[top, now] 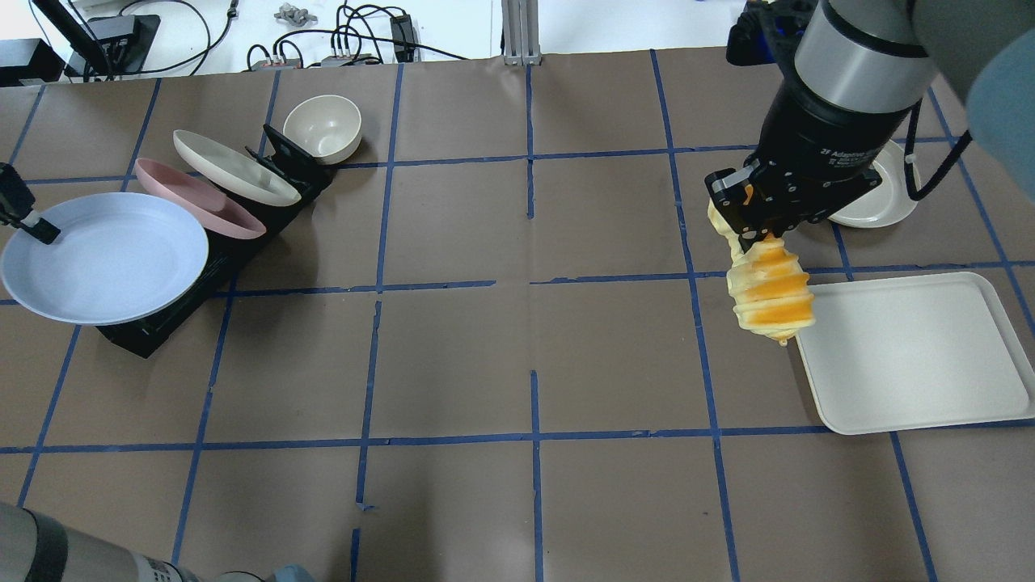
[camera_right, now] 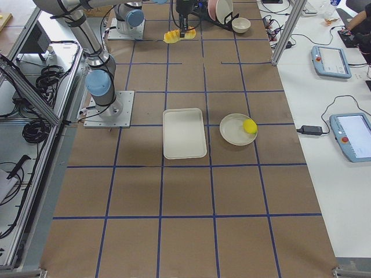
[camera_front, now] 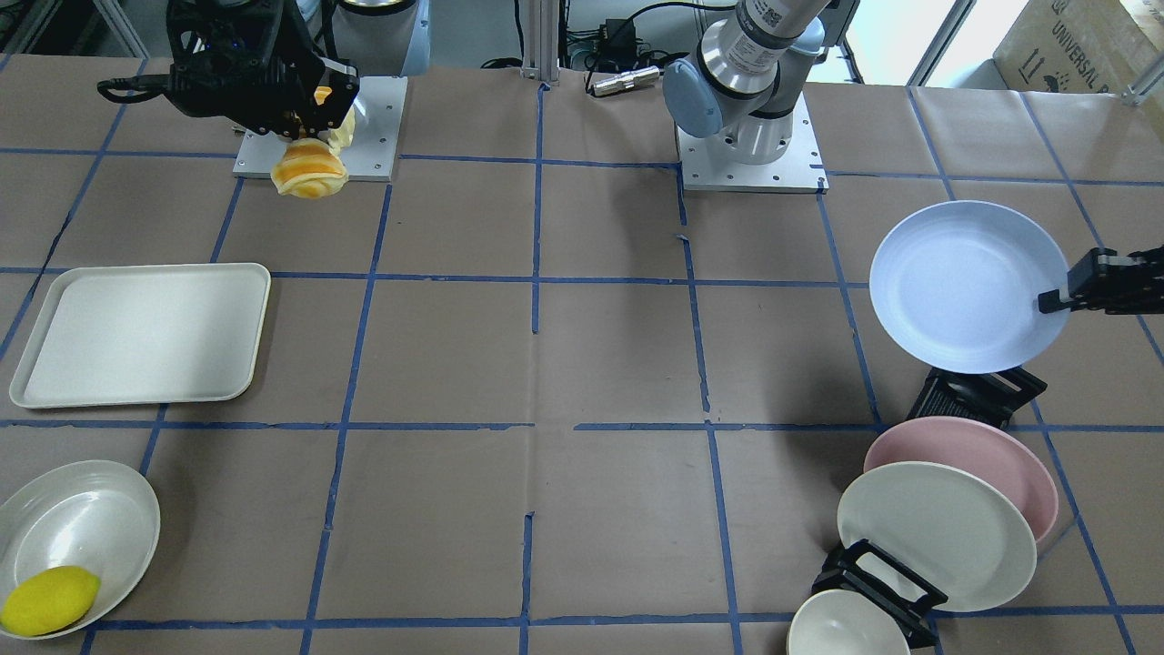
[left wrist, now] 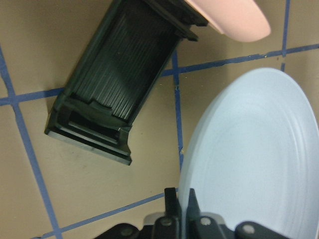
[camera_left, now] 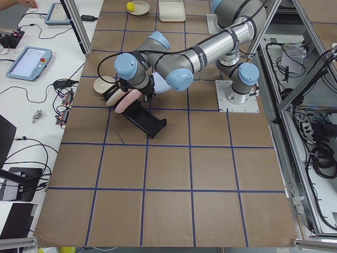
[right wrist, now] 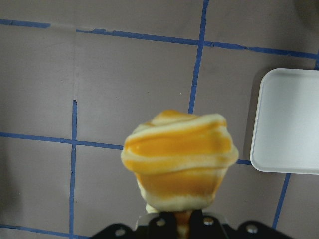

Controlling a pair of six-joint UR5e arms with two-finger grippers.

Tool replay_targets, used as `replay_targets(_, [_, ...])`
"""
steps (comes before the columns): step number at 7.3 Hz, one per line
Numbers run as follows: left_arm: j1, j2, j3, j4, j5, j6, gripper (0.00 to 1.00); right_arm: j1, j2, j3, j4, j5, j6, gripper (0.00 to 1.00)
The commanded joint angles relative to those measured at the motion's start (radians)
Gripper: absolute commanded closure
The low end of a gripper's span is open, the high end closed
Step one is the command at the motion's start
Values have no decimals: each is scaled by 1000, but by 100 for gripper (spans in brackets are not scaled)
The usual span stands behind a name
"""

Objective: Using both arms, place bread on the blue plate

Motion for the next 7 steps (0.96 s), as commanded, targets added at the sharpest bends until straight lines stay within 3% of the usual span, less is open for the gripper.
replay_targets(1, [-151,86,-93,42,-22,-172,99,1,-1,0,0,-1,0,95])
replay_targets(3, [-335,72,-124,131,-50,-289,99,1,2,1,0,10,0,95])
replay_targets(5, [-487,28,-222,374,-134,-378,99,1,4,1,-2,5,0,95])
replay_targets(7, [-564,-55,-289,608,-249,-384,99,-1,5,1,-2,2,0,95])
